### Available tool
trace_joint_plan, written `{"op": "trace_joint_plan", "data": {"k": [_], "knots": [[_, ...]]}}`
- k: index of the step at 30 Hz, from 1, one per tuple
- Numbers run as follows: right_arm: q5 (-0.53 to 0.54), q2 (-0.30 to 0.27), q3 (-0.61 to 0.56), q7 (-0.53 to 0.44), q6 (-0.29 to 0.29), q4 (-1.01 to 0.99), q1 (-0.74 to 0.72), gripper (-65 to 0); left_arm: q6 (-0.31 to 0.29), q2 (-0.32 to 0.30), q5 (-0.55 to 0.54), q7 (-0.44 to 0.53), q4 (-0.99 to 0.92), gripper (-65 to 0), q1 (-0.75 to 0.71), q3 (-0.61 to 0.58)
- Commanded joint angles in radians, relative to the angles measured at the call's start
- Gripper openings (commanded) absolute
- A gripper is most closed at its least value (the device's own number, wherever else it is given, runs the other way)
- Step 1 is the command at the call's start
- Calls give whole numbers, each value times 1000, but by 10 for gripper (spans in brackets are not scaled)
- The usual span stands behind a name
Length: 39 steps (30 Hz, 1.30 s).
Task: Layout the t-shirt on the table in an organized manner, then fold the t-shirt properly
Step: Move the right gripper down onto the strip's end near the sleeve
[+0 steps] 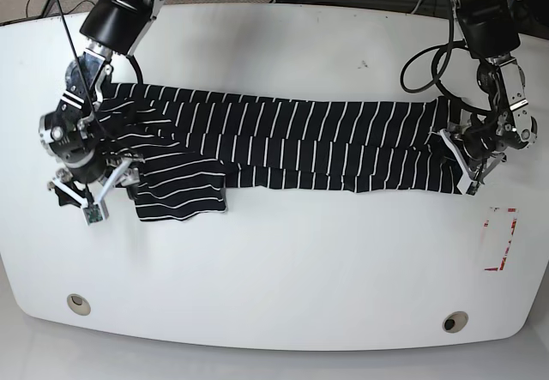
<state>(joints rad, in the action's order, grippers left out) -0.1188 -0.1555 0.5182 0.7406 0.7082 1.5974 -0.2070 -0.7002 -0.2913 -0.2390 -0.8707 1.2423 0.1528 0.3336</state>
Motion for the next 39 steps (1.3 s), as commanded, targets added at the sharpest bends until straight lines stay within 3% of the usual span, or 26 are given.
{"op": "trace_joint_plan", "data": {"k": [1,6,16,35,39], "knots": [[3,-14,7,-10,-10,-102,-82,-125,2,-18,3,2,43,-419,21,6],[12,-51,13,-22,-10,-326,-191,-125,2,-16,3,-29,101,-318,21,6],[9,-66,7,-201,-10,-656,-296,-125,2,-15,3,-69,231,-337,18,8],[3,-14,6,-226,-10,-730,-280,-132,2,-15,5,-123,313,-337,21,65],[3,1,-28,-227,-10,-731,-279,-212,2,-18,5,-121,310,-337,20,66]]}}
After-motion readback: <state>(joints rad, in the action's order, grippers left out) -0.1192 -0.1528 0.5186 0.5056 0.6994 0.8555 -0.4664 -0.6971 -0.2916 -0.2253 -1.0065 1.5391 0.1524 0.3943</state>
